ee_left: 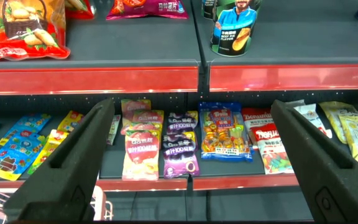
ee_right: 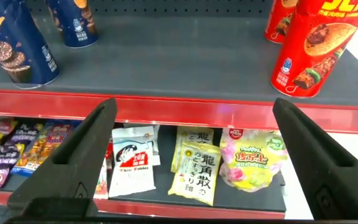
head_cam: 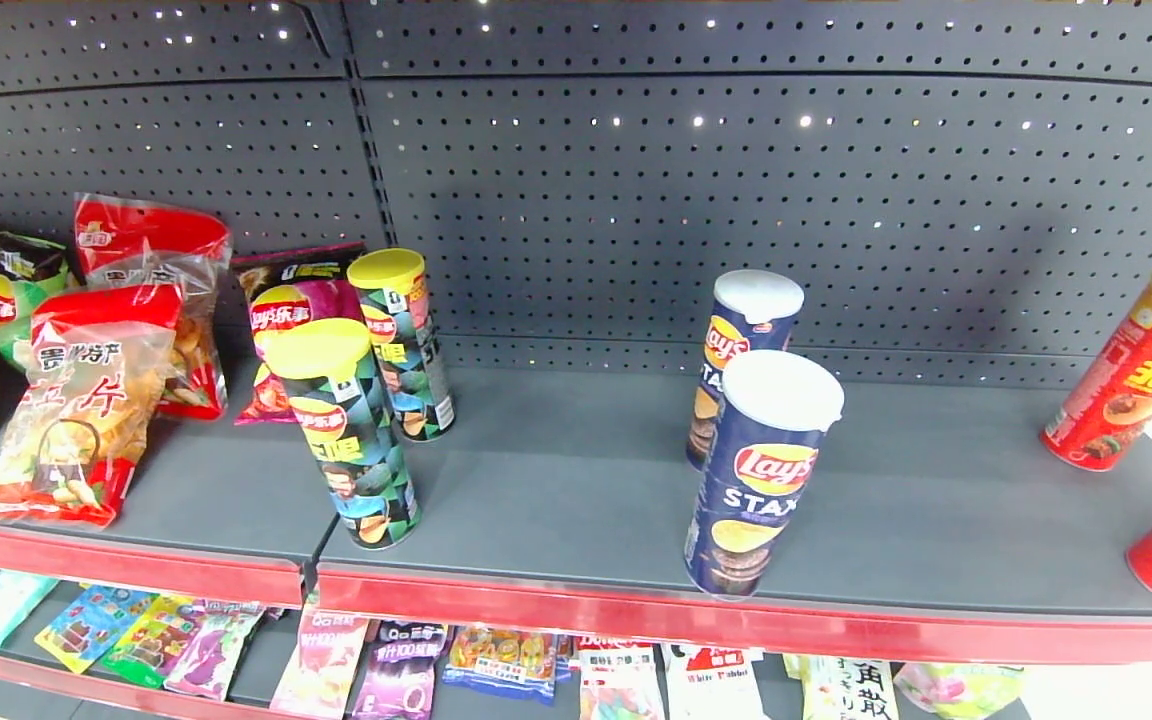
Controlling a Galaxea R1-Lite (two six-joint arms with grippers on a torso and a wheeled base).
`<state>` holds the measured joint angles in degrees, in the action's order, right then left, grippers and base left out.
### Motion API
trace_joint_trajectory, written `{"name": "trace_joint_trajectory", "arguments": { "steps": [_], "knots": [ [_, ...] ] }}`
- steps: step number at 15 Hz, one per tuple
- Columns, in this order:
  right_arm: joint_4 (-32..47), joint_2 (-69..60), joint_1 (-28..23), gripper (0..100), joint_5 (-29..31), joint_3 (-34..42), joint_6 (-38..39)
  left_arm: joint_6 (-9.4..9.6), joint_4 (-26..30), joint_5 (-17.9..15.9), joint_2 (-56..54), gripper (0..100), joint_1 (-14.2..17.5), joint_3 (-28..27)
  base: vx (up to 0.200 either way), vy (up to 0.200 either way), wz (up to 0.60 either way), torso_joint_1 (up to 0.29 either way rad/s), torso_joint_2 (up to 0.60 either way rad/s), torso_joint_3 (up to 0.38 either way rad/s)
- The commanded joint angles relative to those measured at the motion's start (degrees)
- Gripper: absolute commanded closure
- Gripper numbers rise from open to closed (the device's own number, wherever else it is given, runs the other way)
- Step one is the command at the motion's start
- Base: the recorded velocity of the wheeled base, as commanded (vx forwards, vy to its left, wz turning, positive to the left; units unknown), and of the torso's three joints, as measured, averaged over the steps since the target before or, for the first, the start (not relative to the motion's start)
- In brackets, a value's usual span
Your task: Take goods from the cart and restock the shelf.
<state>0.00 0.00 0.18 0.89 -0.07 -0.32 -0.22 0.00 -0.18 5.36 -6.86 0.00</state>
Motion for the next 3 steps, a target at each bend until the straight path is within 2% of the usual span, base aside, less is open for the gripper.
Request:
{"name": "trace_joint_trajectory", "arguments": {
  "steps": [1, 3],
  "knots": [
    [0.0, 0.0, 0.0, 0, 0.0, 0.1, 0.1, -0.04, 0.0, 0.0, 0.1, 0, 0.0, 0.0, 0.000, 0.000, 0.00, 0.000, 0.00, 0.000],
    [0.0, 0.1, 0.0, 0, 0.0, 0.0, 0.1, -0.04, 0.0, 0.0, 0.1, 0, 0.0, 0.0, 0.000, 0.000, 0.00, 0.000, 0.00, 0.000]
  ]
}}
